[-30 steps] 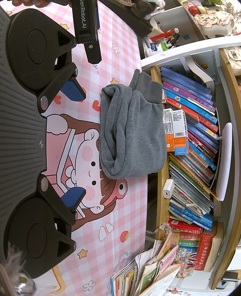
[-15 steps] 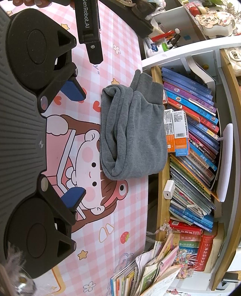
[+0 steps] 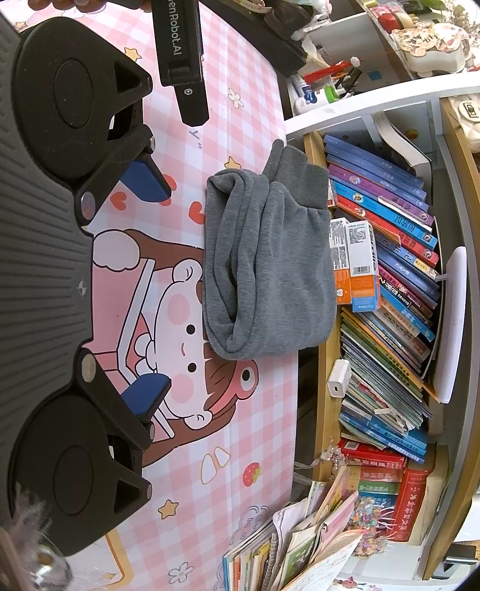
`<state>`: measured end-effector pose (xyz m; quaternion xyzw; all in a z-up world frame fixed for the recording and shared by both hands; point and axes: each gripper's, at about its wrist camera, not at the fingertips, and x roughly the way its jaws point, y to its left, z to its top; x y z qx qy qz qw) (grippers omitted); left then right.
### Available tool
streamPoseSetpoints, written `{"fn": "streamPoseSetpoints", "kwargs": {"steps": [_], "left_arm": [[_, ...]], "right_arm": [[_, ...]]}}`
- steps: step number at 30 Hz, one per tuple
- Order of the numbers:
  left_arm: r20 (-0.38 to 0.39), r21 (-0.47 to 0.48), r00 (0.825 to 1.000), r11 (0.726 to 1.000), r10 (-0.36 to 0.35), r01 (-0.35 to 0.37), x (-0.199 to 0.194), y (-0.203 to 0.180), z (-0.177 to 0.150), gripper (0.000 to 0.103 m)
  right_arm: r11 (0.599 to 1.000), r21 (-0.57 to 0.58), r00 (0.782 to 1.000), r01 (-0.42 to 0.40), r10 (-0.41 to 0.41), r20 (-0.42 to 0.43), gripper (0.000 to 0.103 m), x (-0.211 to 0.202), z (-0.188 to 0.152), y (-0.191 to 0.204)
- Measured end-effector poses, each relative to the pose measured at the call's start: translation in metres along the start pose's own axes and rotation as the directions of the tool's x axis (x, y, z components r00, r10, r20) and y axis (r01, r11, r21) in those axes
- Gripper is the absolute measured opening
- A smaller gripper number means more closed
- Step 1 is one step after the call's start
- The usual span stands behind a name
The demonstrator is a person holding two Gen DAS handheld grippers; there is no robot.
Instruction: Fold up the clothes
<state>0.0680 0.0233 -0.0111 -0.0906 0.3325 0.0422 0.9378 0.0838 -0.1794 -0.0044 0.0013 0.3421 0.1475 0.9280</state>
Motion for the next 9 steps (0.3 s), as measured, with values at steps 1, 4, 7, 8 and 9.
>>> {"fn": "streamPoseSetpoints", "kwargs": {"steps": [1, 4, 7, 8, 9], "left_arm": [[0.001, 0.001, 1.000, 1.000, -0.001, 0.001, -0.0001, 0.0000, 0.0000, 0.103], [0.003, 0.004, 1.000, 1.000, -0.005, 0.005, -0.0004, -0.0007, -0.0003, 0.103], [0.005, -0.004, 1.000, 1.000, 0.002, -0.002, -0.0008, -0.0013, -0.0007, 0.103], [0.003, -0.008, 1.000, 1.000, 0.005, -0.005, -0.0005, -0.0012, -0.0004, 0.103], [0.001, -0.011, 1.000, 1.000, 0.007, -0.007, 0.0000, -0.0008, -0.0001, 0.103]], "right_arm": [[1.000, 0.001, 1.000, 0.000, 0.000, -0.001, 0.100, 0.0000, 0.0000, 0.0000], [1.000, 0.000, 1.000, -0.001, 0.001, -0.003, 0.100, 0.0004, 0.0000, 0.0001], [1.000, -0.002, 1.000, -0.002, 0.002, -0.005, 0.100, 0.0005, -0.0004, 0.0007], [1.000, -0.003, 1.000, -0.002, 0.002, -0.005, 0.100, 0.0005, -0.0005, 0.0007], [1.000, -0.002, 1.000, -0.002, 0.002, -0.005, 0.100, 0.0006, -0.0006, 0.0007]]}}
